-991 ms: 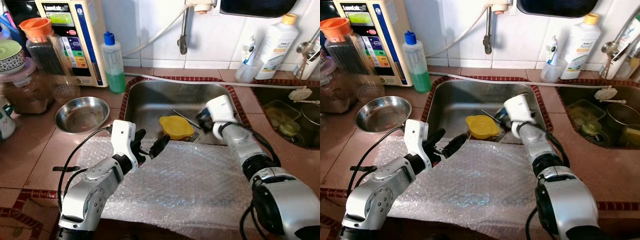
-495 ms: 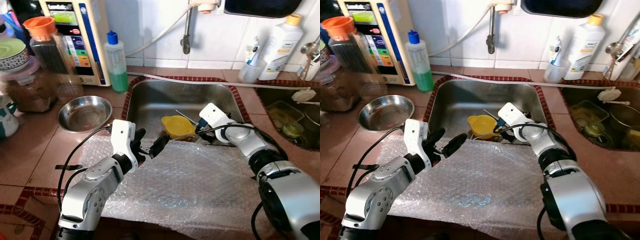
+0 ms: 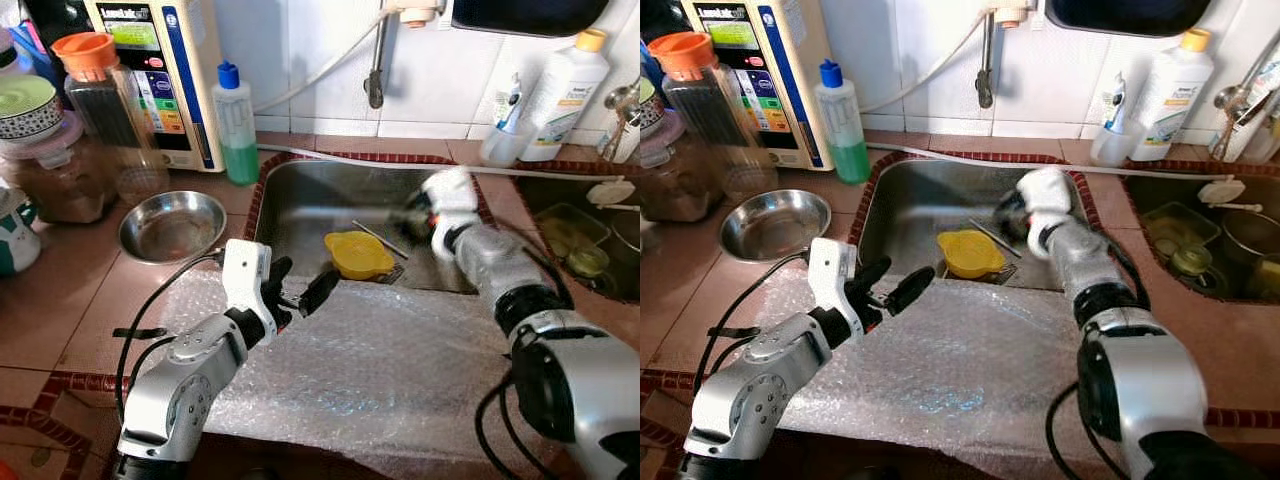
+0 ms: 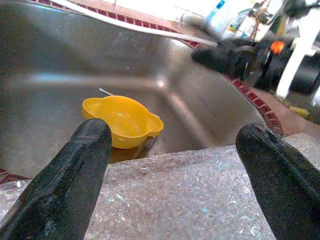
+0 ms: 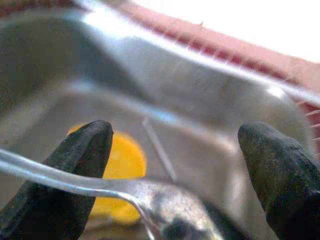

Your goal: Kitchen organization

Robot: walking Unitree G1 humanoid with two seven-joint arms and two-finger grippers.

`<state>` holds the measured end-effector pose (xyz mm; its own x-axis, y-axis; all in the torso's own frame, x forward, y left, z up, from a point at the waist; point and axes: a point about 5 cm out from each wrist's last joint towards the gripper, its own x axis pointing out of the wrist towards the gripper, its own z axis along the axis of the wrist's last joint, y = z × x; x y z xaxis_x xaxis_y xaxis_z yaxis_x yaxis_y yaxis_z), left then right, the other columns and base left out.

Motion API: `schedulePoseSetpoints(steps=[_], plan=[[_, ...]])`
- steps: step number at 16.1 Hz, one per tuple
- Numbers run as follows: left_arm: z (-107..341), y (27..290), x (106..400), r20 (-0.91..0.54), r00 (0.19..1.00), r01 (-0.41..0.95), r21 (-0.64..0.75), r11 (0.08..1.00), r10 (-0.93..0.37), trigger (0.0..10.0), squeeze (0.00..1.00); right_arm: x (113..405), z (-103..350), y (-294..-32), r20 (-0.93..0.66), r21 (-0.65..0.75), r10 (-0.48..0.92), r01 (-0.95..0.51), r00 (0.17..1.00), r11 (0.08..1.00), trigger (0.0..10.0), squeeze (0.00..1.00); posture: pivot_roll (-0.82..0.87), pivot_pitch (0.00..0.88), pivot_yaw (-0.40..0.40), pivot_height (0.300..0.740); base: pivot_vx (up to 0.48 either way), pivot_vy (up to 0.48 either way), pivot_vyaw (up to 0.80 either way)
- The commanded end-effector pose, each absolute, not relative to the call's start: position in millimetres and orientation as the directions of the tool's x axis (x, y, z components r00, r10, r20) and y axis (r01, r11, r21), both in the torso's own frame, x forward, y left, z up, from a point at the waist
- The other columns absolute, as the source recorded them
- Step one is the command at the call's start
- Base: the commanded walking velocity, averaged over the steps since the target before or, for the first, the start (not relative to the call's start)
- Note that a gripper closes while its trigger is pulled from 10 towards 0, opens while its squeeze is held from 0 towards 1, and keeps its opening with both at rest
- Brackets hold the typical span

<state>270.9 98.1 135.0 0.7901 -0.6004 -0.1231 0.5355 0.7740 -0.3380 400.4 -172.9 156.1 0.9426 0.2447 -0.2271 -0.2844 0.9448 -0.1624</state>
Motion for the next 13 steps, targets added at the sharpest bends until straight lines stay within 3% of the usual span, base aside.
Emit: schedulePoseSetpoints(steps=[1,2,4,5,6,13], plan=[[138.2,97.0,271.5,-0.116,0.790,0.541,-0.328,0.774,-0.602,10.0,0.00,402.2,162.2,-174.2,-0.200,-0.143,0.241,-0.271,0.950,0.952,10.0,0.00,0.17,0.039,0.013,0.740,0.000,0.000,0.00],[138.1,97.0,271.4,-0.116,0.790,0.541,-0.329,0.774,-0.602,10.0,0.00,399.7,155.4,-174.9,-0.219,-0.126,0.244,-0.275,0.945,0.953,10.0,0.00,0.17,0.039,0.013,0.740,0.000,0.000,0.00],[137.9,97.6,271.3,-0.119,0.789,0.542,-0.327,0.774,-0.603,10.0,0.00,388.9,128.9,-169.6,-0.393,-0.242,0.317,-0.430,0.863,0.870,10.0,0.00,0.17,0.041,0.019,0.740,0.000,0.000,0.00],[138.4,97.6,272.0,-0.118,0.789,0.543,-0.325,0.774,-0.603,10.0,0.00,390.7,130.4,-179.0,-0.357,-0.261,0.207,-0.310,0.911,0.914,10.0,0.00,0.17,0.041,0.019,0.740,0.000,0.000,0.00],[139.0,97.7,272.6,-0.117,0.789,0.544,-0.324,0.774,-0.603,10.0,0.00,390.5,129.8,-180.0,-0.369,-0.206,0.210,-0.300,0.905,0.932,10.0,0.00,0.17,0.039,0.020,0.740,0.000,0.000,0.00],[138.7,97.7,273.0,-0.116,0.791,0.542,-0.323,0.775,-0.601,10.0,0.00,390.5,129.3,-167.5,-0.415,-0.204,0.290,-0.399,0.862,0.894,10.0,0.00,0.17,0.038,0.017,0.740,0.000,0.000,0.00]])
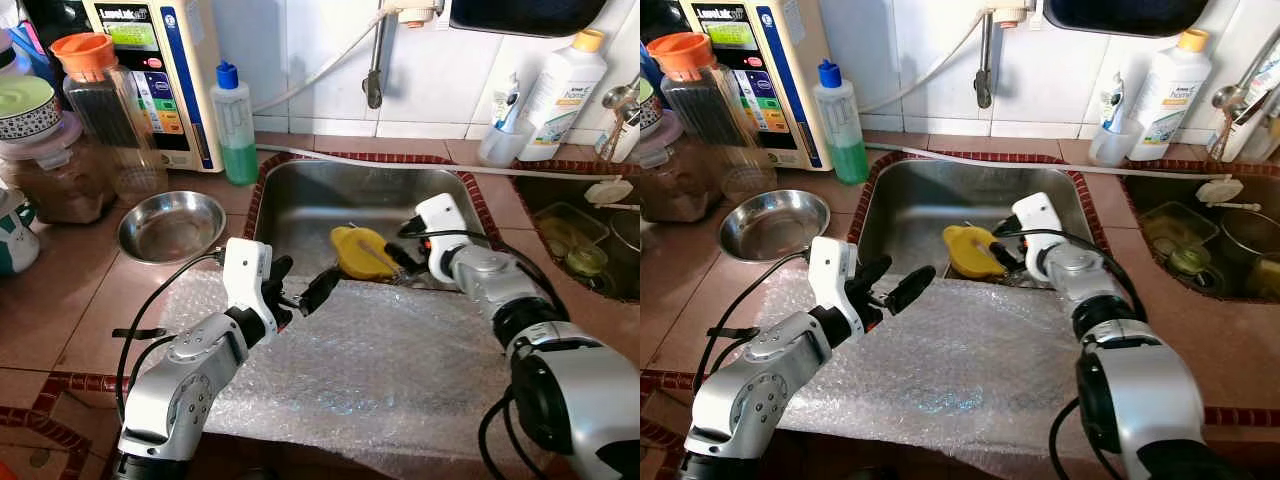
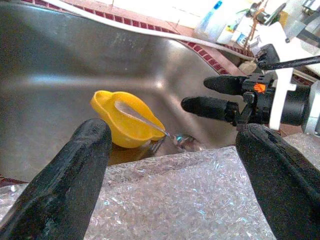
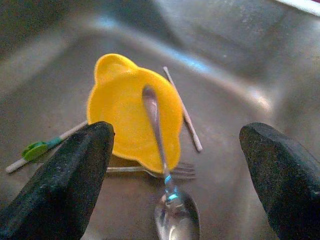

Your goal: Kitchen organization

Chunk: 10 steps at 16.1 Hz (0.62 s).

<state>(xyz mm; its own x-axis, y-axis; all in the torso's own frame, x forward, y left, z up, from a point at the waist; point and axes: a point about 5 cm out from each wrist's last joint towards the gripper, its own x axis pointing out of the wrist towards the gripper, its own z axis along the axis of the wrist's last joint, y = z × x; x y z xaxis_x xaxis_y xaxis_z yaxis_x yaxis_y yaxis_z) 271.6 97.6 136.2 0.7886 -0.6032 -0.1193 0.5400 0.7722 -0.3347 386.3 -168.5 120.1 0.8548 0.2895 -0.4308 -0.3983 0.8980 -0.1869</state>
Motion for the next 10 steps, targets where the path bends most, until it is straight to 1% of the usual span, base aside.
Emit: schedulePoseSetpoints(steps=[1,3,5,7,8,9,10], plan=[[138.7,97.8,273.1,-0.117,0.791,0.542,-0.322,0.776,-0.600,10.0,0.00,392.2,132.6,-166.7,-0.393,-0.205,0.284,-0.385,0.874,0.900,10.0,0.00,0.17,0.038,0.017,0.740,0.000,0.000,0.00],[139.4,100.4,273.9,-0.111,0.806,0.527,-0.311,0.791,-0.581,10.0,0.00,396.4,144.1,-163.0,-0.305,-0.223,0.290,-0.363,0.907,0.905,10.0,0.00,0.18,0.037,0.014,0.740,0.000,0.000,0.00],[144.9,111.2,283.3,-0.079,0.865,0.462,-0.264,0.847,-0.496,10.0,0.00,401.0,165.5,-157.7,-0.114,-0.130,0.317,-0.331,0.941,0.935,10.0,0.00,0.18,0.038,0.011,0.740,0.000,0.000,0.00],[148.6,120.4,289.2,-0.058,0.900,0.409,-0.238,0.881,-0.433,10.0,0.00,399.7,171.0,-150.4,-0.037,-0.093,0.362,-0.364,0.932,0.927,10.0,0.00,0.17,0.040,0.009,0.740,0.000,0.000,0.00],[151.1,126.7,293.0,-0.045,0.920,0.369,-0.226,0.901,-0.389,10.0,0.00,397.8,173.7,-144.0,0.012,-0.078,0.394,-0.392,0.919,0.917,10.0,0.00,0.17,0.042,0.013,0.740,0.000,0.000,0.00],[156.8,142.1,302.4,-0.014,0.961,0.268,-0.197,0.943,-0.276,10.0,0.00,389.1,176.7,-125.2,0.100,-0.058,0.489,-0.486,0.866,0.872,10.0,0.00,0.16,0.042,0.017,0.740,0.000,0.000,0.00],[159.1,153.8,309.3,-0.004,0.981,0.190,-0.172,0.967,-0.193,10.0,0.00,377.5,177.2,-108.4,0.144,-0.049,0.582,-0.582,0.800,0.812,10.0,0.00,0.15,0.041,0.021,0.740,0.000,0.000,0.00]])
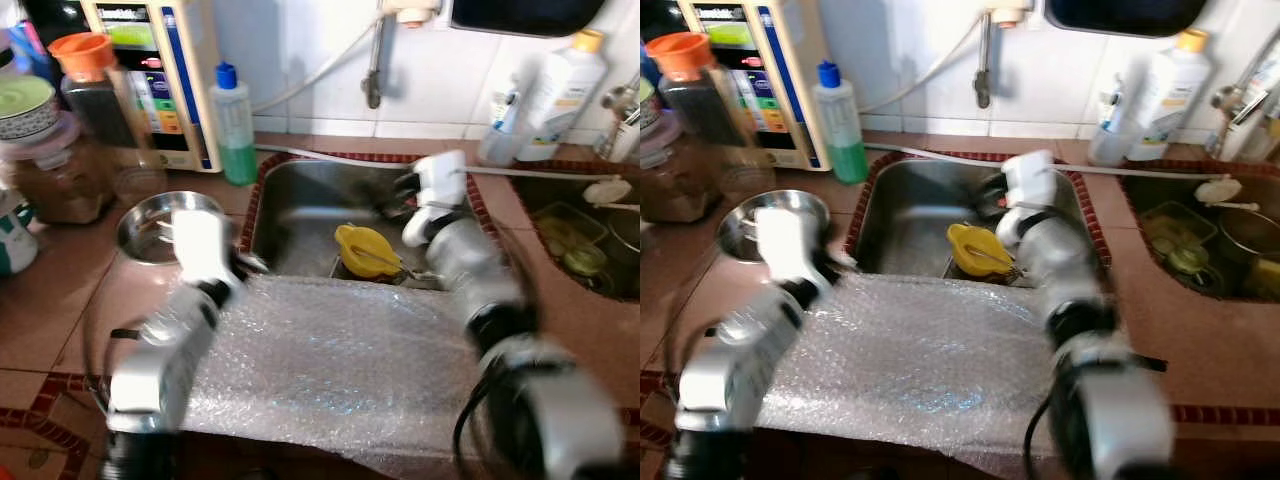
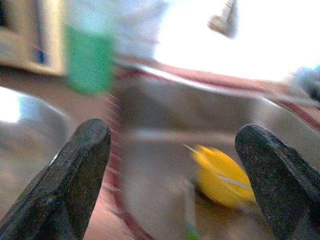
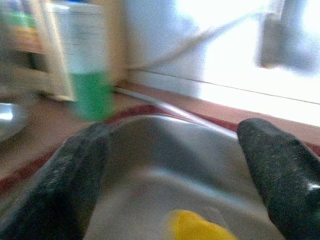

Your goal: Kitchen organization

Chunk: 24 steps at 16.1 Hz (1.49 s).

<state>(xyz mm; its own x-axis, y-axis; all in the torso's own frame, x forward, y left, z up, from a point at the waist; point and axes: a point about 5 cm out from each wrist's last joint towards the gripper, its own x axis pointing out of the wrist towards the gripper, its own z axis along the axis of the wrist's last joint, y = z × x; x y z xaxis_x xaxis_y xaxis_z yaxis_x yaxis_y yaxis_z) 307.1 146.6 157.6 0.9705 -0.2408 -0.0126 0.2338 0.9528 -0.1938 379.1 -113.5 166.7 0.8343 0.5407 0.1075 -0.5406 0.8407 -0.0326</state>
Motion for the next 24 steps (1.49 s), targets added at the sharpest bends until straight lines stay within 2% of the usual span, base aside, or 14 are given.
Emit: schedulePoseSetpoints(steps=[1,3,5,10,14,15,21,22,23,24], plan=[[159.5,157.6,311.2,-0.002,0.986,0.164,-0.168,0.972,-0.167,10.0,0.00,372.9,177.1,-103.1,0.151,-0.046,0.611,-0.612,0.777,0.790,10.0,0.00,0.15,0.040,0.021,0.740,0.000,0.000,0.00],[159.1,170.3,316.6,-0.007,0.997,0.075,-0.131,0.989,-0.077,10.0,0.00,359.7,175.6,-89.5,0.161,-0.046,0.672,-0.675,0.723,0.737,10.0,0.00,0.13,0.037,0.027,0.740,0.000,0.000,0.00],[158.1,194.7,328.2,-0.022,0.998,-0.066,-0.087,0.994,0.064,10.0,0.00,332.7,169.2,-70.0,0.157,-0.065,0.732,-0.732,0.663,0.678,10.0,0.00,0.11,0.030,0.033,0.740,0.000,0.000,0.00],[162.3,236.0,340.8,-0.018,0.948,-0.318,-0.062,0.946,0.317,10.0,0.00,300.8,157.1,-65.1,0.105,-0.018,0.751,-0.754,0.652,0.657,10.0,0.00,0.09,0.019,0.033,0.740,0.000,0.000,0.00],[158.2,245.1,339.8,-0.041,0.918,-0.396,-0.047,0.917,0.394,10.0,0.00,293.9,157.9,-62.3,0.087,-0.017,0.757,-0.758,0.648,0.652,10.0,0.00,0.09,0.022,0.027,0.740,0.000,0.000,0.00],[148.6,249.4,338.8,-0.101,0.897,-0.435,-0.035,0.900,0.430,10.0,0.00,290.8,160.6,-61.1,0.080,-0.017,0.767,-0.769,0.637,0.640,10.0,0.00,0.09,0.024,0.025,0.740,0.000,0.000,0.00],[117.3,243.4,337.5,-0.311,0.879,-0.396,-0.051,0.917,0.362,10.0,0.00,287.3,164.2,-57.8,0.059,-0.036,0.788,-0.787,0.613,0.615,10.0,0.00,0.09,0.026,0.027,0.740,0.000,0.000,0.00],[115.9,243.5,337.2,-0.319,0.878,-0.395,-0.058,0.917,0.358,8.9,0.00,286.8,164.2,-57.3,0.057,-0.037,0.789,-0.788,0.612,0.614,10.0,0.00,0.09,0.026,0.027,0.740,0.000,0.000,0.00],[113.4,244.9,336.3,-0.338,0.871,-0.404,-0.079,0.911,0.357,0.7,0.00,285.9,163.9,-56.4,0.051,-0.043,0.791,-0.790,0.609,0.611,10.0,0.00,0.09,0.027,0.026,0.740,0.000,0.000,0.00],[112.3,247.0,335.6,-0.351,0.867,-0.411,-0.100,0.906,0.354,0.0,0.00,285.3,163.5,-55.5,0.046,-0.048,0.793,-0.792,0.607,0.609,10.0,0.00,0.09,0.027,0.026,0.740,0.000,0.000,0.00]])
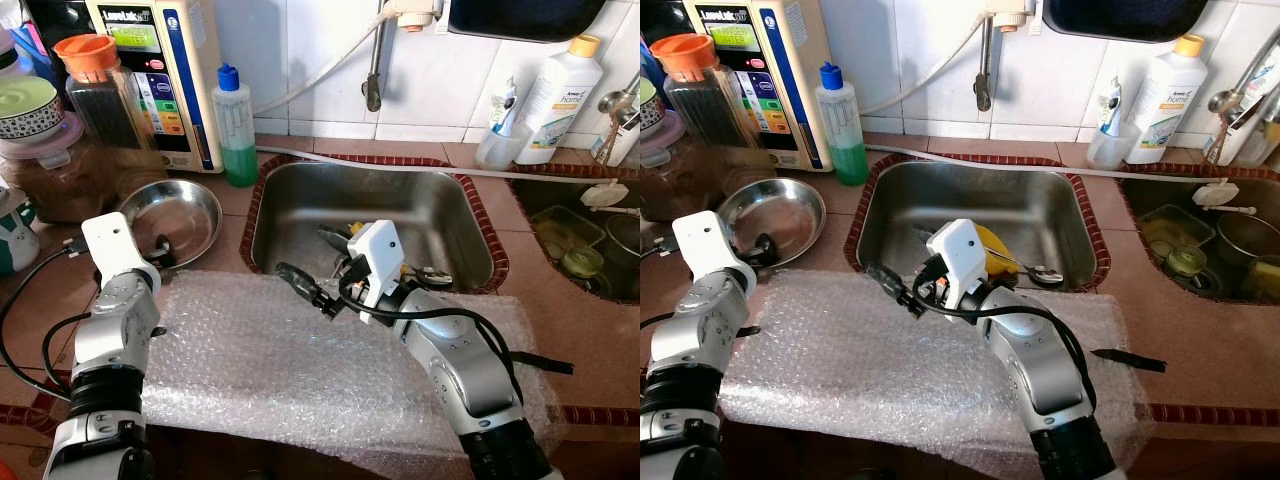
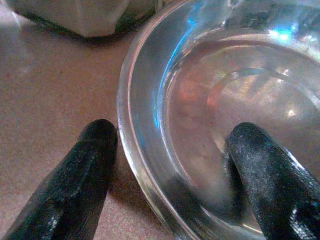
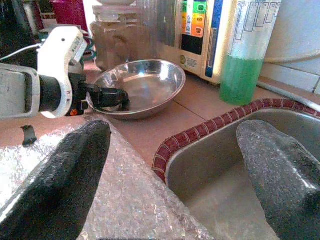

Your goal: Kitchen organization

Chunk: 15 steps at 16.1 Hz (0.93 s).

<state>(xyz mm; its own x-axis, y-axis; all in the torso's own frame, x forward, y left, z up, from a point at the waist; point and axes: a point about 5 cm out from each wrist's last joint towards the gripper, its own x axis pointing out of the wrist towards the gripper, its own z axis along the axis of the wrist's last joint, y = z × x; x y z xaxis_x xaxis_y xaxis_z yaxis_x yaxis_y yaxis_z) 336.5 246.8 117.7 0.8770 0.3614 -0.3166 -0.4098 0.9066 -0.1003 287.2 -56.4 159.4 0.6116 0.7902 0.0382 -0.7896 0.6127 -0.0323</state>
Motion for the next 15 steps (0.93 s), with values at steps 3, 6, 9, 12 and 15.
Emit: schedulePoseSetpoints(steps=[3,6,9,12,15], plan=[[114.8,247.9,336.1,-0.348,0.868,-0.415,-0.116,0.903,0.354,0.0,0.00,287.8,164.3,-56.4,0.042,-0.056,0.790,-0.788,0.612,0.613,10.0,0.00,0.10,0.026,0.023,0.740,0.000,0.000,0.00],[115.2,248.0,334.3,-0.347,0.866,-0.425,-0.129,0.896,0.361,0.0,0.00,289.1,165.3,-56.7,0.041,-0.058,0.789,-0.787,0.613,0.614,10.0,0.00,0.10,0.031,0.018,0.740,0.000,0.000,0.00],[110.7,240.3,330.2,-0.345,0.885,-0.380,-0.149,0.913,0.312,0.0,0.00,288.8,164.9,-56.3,0.041,-0.053,0.789,-0.787,0.613,0.615,10.0,0.00,0.10,0.037,0.021,0.740,0.000,0.000,0.00],[108.9,222.0,329.6,-0.340,0.917,-0.283,-0.193,0.939,0.207,0.0,0.00,292.2,165.9,-59.1,0.056,-0.049,0.758,-0.757,0.650,0.652,10.0,0.00,0.09,0.040,0.046,0.740,0.000,0.000,0.00],[108.1,207.6,333.1,-0.333,0.932,-0.219,-0.204,0.954,0.143,0.0,0.00,293.7,166.0,-63.2,0.063,-0.048,0.729,-0.727,0.682,0.685,10.0,0.00,0.08,0.030,0.057,0.740,0.000,0.000,0.00]])
